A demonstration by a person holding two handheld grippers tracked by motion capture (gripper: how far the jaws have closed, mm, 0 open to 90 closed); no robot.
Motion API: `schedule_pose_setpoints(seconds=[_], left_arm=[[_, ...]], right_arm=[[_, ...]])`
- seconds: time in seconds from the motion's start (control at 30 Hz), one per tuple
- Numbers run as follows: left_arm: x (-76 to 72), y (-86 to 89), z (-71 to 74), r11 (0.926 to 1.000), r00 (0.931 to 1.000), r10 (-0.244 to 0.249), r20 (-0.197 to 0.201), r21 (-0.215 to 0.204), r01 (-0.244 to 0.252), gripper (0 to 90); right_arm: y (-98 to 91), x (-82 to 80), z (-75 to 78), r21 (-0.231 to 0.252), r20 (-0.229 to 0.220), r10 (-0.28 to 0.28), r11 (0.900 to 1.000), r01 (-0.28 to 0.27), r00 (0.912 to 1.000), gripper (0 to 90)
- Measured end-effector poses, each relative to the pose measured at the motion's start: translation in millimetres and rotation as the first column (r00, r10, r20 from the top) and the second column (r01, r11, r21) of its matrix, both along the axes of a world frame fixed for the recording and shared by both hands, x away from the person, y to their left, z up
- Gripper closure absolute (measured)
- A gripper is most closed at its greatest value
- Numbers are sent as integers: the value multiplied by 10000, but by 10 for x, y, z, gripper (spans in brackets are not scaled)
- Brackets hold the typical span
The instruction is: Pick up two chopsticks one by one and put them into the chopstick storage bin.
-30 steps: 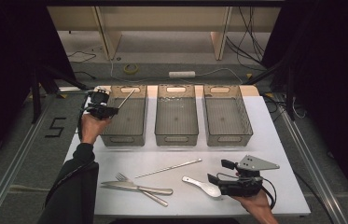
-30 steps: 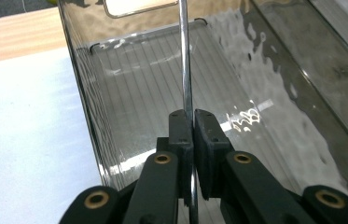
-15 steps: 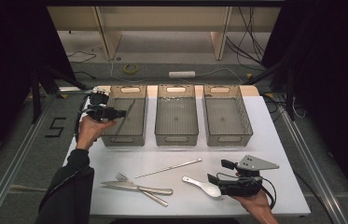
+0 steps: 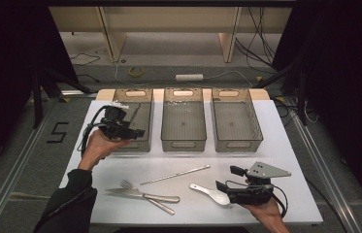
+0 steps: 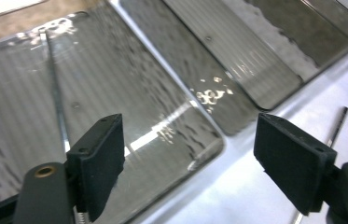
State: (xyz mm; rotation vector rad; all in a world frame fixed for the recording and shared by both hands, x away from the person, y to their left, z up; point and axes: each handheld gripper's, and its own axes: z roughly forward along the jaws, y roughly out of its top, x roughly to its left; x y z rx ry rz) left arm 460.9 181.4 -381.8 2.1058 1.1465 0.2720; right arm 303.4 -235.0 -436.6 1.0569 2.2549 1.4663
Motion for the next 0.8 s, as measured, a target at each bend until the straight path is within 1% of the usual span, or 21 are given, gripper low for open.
schedule_pose_setpoints(seconds=[0.1, 0.27, 0.47, 0.5, 0.57, 0.6, 0.73, 0.77, 0.8], left_arm=[[-48, -71, 26, 9994, 9995, -322, 29, 141, 322, 223], [-129, -164, 55, 9980, 9981, -613, 57, 138, 613, 214], [-209, -275, 72, 9947, 9950, -999, 25, 242, 998, 212], [-220, -305, 72, 9932, 9937, -1118, -63, 332, 1119, 212], [-236, -350, 65, 9909, 9919, -1266, -104, 446, 1270, 212], [-245, -379, 59, 9903, 9912, -1314, -145, 447, 1319, 212], [-270, -487, 26, 9827, 9846, -1707, -374, 667, 1729, 213], [-280, -523, 11, 9790, 9818, -1841, -461, 804, 1874, 214], [-287, -553, -2, 9771, 9804, -1899, -520, 874, 1939, 216]], right_arm=[[0, -1, 1, -5, 10, 6, 10000, -6, 10000, 225], [-1, 3, 3, -23, 7, -8, 10000, 8, 10000, 225], [-2, -7, 11, 5, 83, -6, 10000, 6, 10000, 225], [-4, -8, 13, -8, 87, 8, 10000, -8, 10000, 225], [-6, -8, 13, -8, 78, 0, 10000, 0, 10000, 225], [-6, -8, 12, -7, 75, -4, 10000, 5, 10000, 225], [-7, -7, 10, -7, 72, 0, 10000, 0, 10000, 225], [-9, -7, 10, -11, 73, 3, 10000, -2, 10000, 225], [-9, -7, 10, -7, 72, -1, 10000, 1, 10000, 225]])
